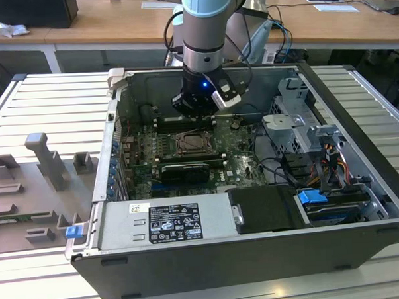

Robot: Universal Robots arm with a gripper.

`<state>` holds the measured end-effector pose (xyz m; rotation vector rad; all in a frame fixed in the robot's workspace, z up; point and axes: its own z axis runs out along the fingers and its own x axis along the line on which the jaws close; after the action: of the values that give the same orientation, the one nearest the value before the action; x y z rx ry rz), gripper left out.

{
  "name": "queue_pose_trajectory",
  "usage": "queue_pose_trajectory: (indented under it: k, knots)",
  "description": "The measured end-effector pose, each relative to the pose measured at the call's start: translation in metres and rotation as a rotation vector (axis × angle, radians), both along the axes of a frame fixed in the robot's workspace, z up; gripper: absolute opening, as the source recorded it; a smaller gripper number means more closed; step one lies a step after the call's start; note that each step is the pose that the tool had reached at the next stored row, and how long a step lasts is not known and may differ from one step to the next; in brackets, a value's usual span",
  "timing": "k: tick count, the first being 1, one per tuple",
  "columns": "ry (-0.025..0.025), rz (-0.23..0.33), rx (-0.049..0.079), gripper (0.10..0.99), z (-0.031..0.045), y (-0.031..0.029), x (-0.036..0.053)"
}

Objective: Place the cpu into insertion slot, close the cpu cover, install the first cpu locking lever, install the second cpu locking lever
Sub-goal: 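Install the first cpu locking lever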

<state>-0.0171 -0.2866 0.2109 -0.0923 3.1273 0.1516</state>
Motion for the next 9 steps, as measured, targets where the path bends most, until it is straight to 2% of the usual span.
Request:
queue_pose_trajectory:
  k: [5, 9]
  knots:
    - [0.0, 0.0, -0.005, 0.106, -0.0053, 0.0001, 0.0005]
    - [0.0, 0.0, -0.009, 0.106, -0.006, 0.0002, 0.0005]
